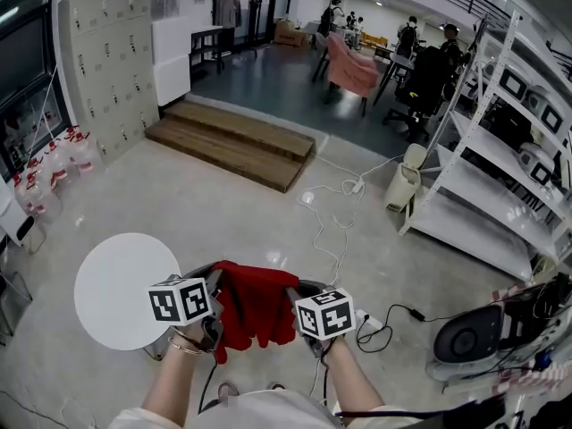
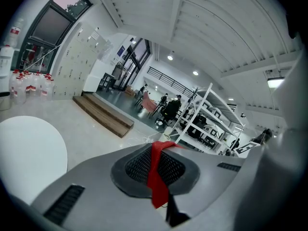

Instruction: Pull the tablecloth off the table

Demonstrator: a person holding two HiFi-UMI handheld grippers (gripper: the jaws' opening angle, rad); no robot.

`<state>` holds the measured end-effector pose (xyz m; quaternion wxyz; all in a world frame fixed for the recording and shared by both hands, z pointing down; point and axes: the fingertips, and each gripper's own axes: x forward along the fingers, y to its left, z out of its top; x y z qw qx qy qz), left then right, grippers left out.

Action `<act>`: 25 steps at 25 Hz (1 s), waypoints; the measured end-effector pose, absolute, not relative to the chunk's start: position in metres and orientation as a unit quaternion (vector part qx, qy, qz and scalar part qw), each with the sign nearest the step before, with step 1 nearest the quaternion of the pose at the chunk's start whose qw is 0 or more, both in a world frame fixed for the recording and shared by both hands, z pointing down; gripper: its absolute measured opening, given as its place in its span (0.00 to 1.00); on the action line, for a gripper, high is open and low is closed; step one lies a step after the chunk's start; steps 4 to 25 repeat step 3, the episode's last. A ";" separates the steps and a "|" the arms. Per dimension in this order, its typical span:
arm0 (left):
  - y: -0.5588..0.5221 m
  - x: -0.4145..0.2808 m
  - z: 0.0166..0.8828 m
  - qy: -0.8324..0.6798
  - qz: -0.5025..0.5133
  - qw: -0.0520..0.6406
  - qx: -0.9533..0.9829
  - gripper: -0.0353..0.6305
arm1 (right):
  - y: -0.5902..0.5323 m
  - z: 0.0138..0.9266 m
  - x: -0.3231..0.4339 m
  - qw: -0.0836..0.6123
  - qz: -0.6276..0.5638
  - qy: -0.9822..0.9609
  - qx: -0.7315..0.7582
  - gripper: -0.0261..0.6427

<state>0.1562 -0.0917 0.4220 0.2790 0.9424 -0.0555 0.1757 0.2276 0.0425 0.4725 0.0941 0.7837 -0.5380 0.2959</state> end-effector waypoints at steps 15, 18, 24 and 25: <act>-0.090 0.154 0.425 -0.055 0.178 0.281 0.941 0.08 | 0.045 0.475 0.224 0.101 0.294 -0.538 0.784 0.08; -0.090 0.154 0.425 -0.055 0.178 0.281 0.941 0.08 | 0.045 0.475 0.224 0.101 0.294 -0.538 0.784 0.08; -0.090 0.154 0.425 -0.055 0.178 0.281 0.941 0.08 | 0.045 0.475 0.224 0.101 0.294 -0.538 0.784 0.08; -0.090 0.154 0.425 -0.055 0.178 0.281 0.941 0.08 | 0.045 0.475 0.224 0.101 0.294 -0.538 0.784 0.08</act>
